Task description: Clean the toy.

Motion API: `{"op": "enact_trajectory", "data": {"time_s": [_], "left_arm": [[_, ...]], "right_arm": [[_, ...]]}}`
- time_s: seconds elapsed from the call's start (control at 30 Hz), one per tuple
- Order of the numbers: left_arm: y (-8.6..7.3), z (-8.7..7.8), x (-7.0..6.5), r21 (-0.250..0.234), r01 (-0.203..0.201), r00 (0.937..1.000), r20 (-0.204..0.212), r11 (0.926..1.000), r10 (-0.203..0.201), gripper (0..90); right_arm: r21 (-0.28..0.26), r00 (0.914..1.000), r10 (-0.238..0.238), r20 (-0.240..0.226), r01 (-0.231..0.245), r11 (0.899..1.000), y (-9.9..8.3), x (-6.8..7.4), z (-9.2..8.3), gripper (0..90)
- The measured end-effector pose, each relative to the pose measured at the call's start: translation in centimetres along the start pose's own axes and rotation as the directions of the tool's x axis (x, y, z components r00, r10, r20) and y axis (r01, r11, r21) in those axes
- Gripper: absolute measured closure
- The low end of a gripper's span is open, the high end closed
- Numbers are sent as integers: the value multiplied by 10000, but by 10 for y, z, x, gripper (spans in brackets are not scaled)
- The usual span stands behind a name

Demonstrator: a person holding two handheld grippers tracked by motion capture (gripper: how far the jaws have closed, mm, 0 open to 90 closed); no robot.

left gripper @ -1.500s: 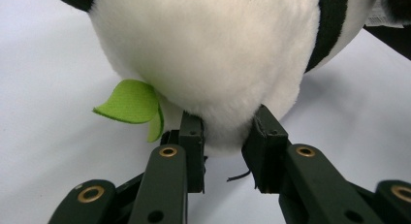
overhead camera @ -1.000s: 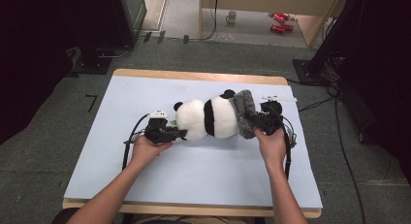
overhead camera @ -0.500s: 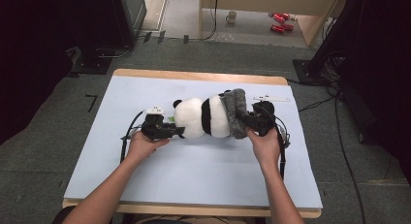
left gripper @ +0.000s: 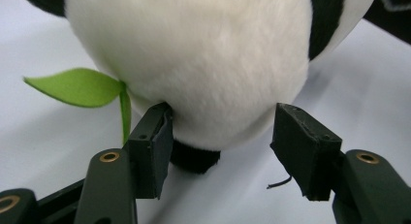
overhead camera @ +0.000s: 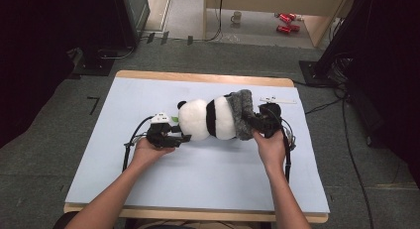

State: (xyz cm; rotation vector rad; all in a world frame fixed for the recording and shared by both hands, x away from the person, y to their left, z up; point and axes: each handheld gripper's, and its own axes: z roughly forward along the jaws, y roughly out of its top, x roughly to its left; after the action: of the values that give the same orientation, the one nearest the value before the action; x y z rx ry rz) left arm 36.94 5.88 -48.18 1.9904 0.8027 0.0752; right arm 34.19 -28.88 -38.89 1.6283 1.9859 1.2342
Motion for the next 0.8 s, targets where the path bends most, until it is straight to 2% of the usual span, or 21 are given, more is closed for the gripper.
{"op": "enact_trajectory", "data": {"time_s": [0.17,0.2,0.3,0.53,0.73,0.8], "left_arm": [[-5,7,0,424,-70,9998,-158,9991,77,376],[-7,11,1,658,-175,9993,-309,9977,195,377],[-9,16,2,728,-87,9995,-311,9973,110,381],[-8,17,-1,567,-153,9989,-442,9983,178,395],[-7,16,-4,611,-28,9993,-376,9981,51,395],[-6,15,-5,513,94,9993,-363,9986,-76,371]], "right_arm": [[1,10000,2,-7,-2,10000,1,0,0,775],[-14,10000,-5,-2,5,10000,1,0,0,774],[-36,10000,-71,-2,71,10000,2,1,0,774],[-17,10000,33,-4,-33,10000,1,-1,0,773],[11,10000,21,3,-21,10000,1,0,0,772],[36,9999,113,5,-113,9999,0,-3,0,771]]}}
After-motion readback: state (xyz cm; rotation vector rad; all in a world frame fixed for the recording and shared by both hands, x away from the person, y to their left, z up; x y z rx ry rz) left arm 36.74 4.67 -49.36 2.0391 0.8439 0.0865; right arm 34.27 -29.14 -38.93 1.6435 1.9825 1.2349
